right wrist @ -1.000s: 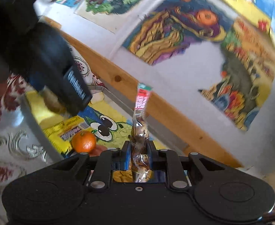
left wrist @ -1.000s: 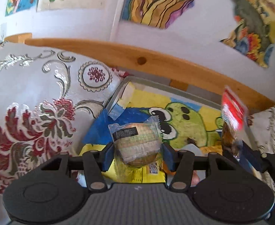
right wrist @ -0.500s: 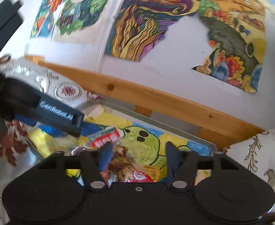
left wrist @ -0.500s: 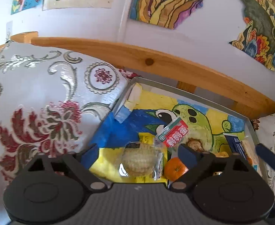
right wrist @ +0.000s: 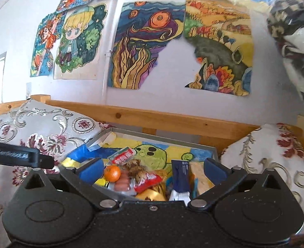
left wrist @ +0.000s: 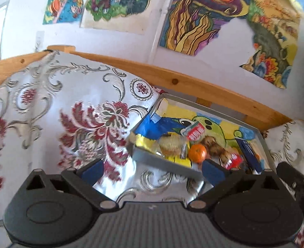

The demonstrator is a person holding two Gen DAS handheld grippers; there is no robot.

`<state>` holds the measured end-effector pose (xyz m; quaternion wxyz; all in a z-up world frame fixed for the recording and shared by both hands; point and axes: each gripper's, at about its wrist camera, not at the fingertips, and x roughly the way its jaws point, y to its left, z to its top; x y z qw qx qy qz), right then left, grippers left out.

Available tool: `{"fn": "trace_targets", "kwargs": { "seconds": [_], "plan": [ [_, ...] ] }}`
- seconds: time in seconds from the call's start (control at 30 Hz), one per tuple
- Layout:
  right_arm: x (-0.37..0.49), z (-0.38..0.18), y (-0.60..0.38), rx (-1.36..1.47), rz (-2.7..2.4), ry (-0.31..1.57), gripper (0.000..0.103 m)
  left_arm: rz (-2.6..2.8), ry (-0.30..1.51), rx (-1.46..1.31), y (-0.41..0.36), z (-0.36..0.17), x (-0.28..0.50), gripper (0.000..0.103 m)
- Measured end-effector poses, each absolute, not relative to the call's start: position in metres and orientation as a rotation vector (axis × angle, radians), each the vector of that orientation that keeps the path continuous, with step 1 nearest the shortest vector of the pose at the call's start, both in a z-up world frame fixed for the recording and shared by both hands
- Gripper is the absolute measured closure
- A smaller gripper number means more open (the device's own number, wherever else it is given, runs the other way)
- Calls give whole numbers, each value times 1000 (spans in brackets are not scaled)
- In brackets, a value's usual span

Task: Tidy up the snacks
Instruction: 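Release both snacks into the tray and withdraw both tools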

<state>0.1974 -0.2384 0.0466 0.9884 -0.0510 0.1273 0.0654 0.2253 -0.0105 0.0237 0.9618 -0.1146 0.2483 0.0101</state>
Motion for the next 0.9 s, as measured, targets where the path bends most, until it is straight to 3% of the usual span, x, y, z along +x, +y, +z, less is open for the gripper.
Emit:
{"fn": "trace_targets", "kwargs": {
  "seconds": [0.5,0.9],
  "plan": [
    [91,37,-249,15,130,419,1,90,478,-122,-1,2,101,0],
    [54,26,-239,-7,131,470,1,71,504,-125,8,-9,69,0]
  ]
}}
